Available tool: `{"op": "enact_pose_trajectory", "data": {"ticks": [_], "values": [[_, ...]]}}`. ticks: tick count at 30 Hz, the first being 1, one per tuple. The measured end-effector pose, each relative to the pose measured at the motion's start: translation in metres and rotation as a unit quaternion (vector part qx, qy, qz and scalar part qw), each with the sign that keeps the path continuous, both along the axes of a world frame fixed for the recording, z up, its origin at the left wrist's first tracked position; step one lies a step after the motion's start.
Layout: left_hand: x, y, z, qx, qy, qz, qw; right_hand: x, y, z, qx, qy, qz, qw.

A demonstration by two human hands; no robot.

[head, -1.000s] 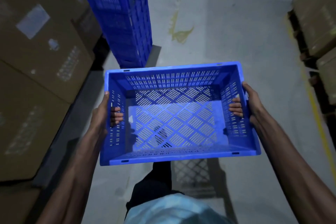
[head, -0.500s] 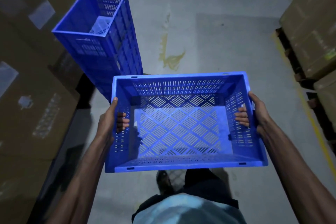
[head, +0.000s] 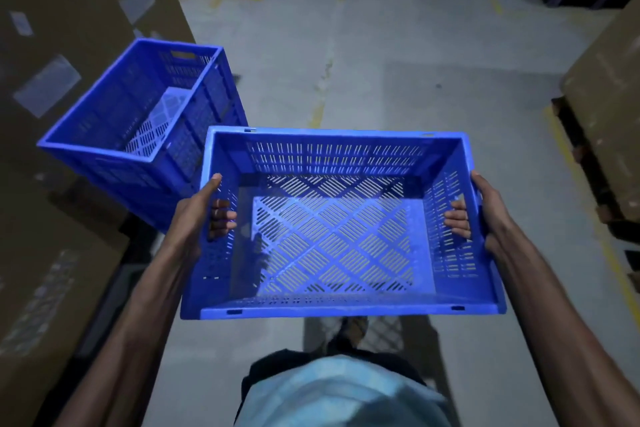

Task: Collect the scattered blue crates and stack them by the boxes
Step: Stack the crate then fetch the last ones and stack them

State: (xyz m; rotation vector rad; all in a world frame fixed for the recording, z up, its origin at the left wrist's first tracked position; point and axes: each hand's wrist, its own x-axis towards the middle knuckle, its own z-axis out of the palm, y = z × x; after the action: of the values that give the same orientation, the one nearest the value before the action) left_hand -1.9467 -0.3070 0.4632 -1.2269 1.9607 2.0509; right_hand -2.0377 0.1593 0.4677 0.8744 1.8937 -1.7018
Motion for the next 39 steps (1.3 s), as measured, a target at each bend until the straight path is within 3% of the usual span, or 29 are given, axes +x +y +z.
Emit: {"op": "enact_pose_trajectory", "data": {"ticks": [11,20,30,39], "values": [[-0.183,-0.015,0.065,0.046,0.044,0.049,0.997,-0.293,-0.044,0.052,0.010,0.027,0.131,0.991],[-0.252,-0.113,0.079,0.057,0.099,0.189,0.975,-0.480,-0.209,0.083,0.006,0.063,0.296,0.953],[-0.247,-0.188,0.096,0.046,0.133,0.369,0.919,-0.584,-0.412,0.107,-0.035,0.057,0.441,0.895],[-0.216,-0.228,0.101,0.012,0.072,0.503,0.861,-0.597,-0.590,0.117,-0.051,0.042,0.574,0.816]]}}
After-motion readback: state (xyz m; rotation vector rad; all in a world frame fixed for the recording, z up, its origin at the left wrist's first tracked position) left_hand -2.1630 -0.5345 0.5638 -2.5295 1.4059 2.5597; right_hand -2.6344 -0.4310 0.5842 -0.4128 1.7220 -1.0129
